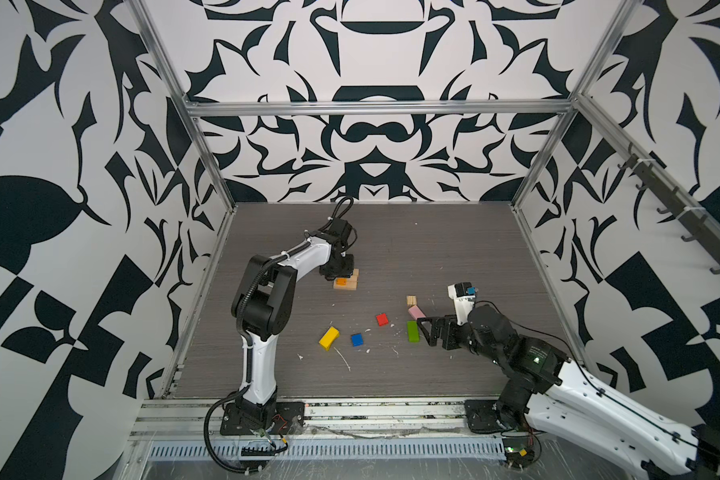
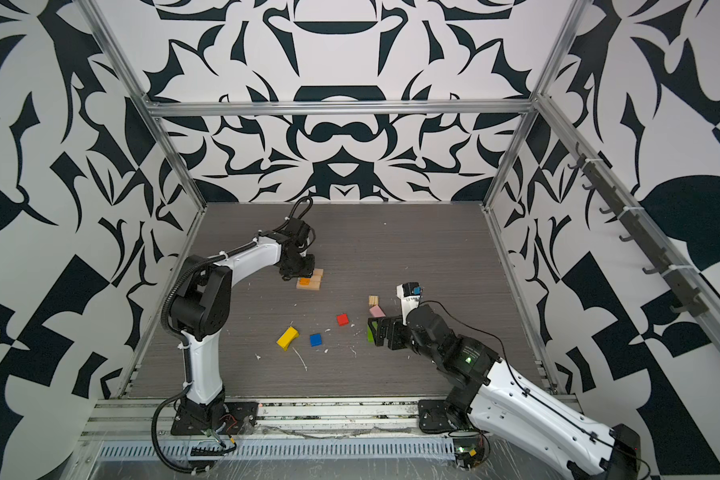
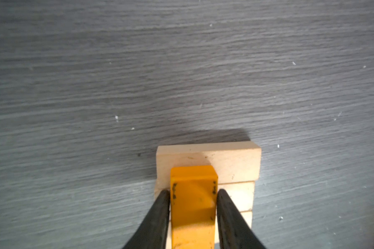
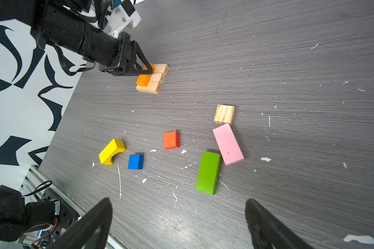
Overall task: Build the wood block tower
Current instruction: 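Lower the orange block onto the top wood bar with the left gripper, then open the left gripper and lift it off the orange block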
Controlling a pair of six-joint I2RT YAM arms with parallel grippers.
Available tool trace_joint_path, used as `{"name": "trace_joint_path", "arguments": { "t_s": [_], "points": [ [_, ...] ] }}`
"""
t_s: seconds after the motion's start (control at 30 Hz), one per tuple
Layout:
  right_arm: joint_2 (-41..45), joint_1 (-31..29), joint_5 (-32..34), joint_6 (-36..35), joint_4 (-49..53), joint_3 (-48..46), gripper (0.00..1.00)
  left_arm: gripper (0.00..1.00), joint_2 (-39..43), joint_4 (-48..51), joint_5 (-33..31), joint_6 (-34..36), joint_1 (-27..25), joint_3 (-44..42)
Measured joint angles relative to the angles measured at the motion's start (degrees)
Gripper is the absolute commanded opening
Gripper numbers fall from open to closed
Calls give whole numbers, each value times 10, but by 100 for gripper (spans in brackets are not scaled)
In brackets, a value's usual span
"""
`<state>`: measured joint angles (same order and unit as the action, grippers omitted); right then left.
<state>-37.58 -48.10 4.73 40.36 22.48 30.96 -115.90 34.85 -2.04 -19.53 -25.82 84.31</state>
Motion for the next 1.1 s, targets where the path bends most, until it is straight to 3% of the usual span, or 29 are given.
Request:
{"name": "trace_joint_path", "arguments": {
  "t_s": [0.27, 0.63, 1.0, 1.1],
  "points": [
    [0, 0, 0, 0, 0, 0, 99, 48, 0, -2, 6, 0, 0, 0],
    [-42, 0, 0, 0, 3, 0, 99, 71, 6, 5, 10, -3, 0, 0],
    [-101, 0, 0, -3, 5, 2, 88, 89, 67, 13, 14, -4, 0, 1],
    [-124, 0, 2, -8, 7, 9, 81, 91, 94, 13, 23, -7, 0, -1]
  ]
}}
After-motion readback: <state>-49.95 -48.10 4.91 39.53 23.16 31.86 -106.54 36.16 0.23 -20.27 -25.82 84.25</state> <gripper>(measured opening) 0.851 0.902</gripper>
